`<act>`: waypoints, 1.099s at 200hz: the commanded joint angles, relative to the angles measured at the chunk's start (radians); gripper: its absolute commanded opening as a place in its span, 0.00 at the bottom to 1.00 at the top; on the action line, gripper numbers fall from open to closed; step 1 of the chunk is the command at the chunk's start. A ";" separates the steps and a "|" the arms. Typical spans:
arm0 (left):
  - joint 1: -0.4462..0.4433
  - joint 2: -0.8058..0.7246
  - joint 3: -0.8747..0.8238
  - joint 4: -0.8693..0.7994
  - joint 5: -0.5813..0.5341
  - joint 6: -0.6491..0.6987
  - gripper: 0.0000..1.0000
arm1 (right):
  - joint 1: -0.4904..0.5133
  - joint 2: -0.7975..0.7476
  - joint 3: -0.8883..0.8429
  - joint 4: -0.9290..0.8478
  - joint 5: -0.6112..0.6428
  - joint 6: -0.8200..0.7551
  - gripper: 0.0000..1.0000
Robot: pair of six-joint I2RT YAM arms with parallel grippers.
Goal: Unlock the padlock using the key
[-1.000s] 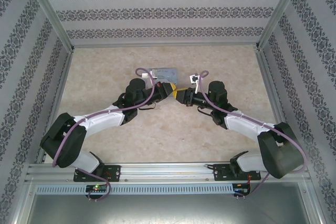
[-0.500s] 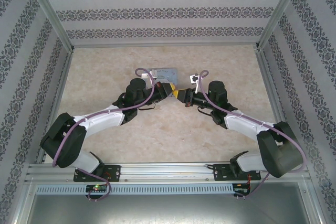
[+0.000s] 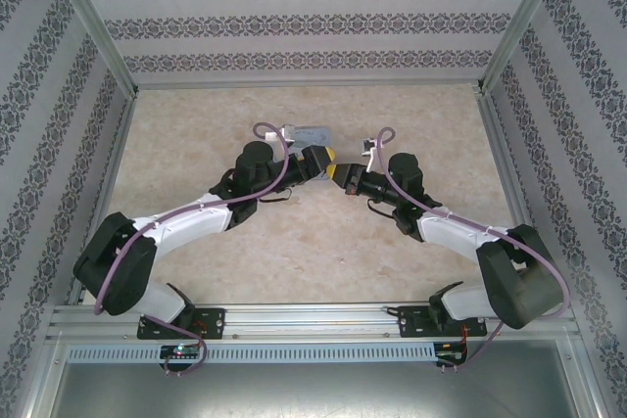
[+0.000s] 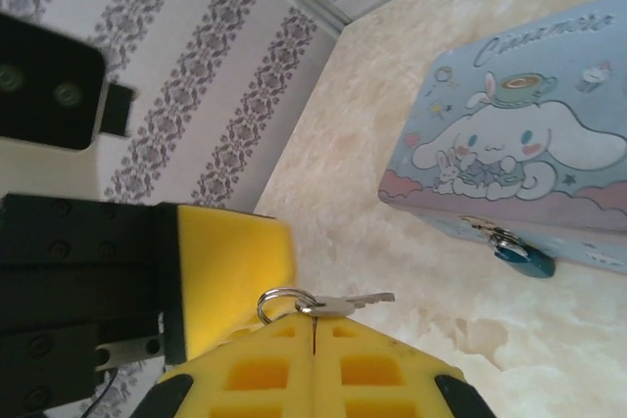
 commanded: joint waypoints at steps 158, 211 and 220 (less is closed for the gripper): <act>0.008 -0.018 -0.224 0.404 -0.127 -0.186 0.50 | 0.186 0.042 -0.006 0.140 0.556 0.620 0.00; 0.008 -0.003 -0.239 0.400 -0.148 -0.178 0.46 | 0.213 0.035 -0.009 0.155 0.570 0.622 0.00; 0.008 0.000 -0.241 0.399 -0.150 -0.176 0.46 | 0.216 0.031 -0.011 0.156 0.572 0.621 0.00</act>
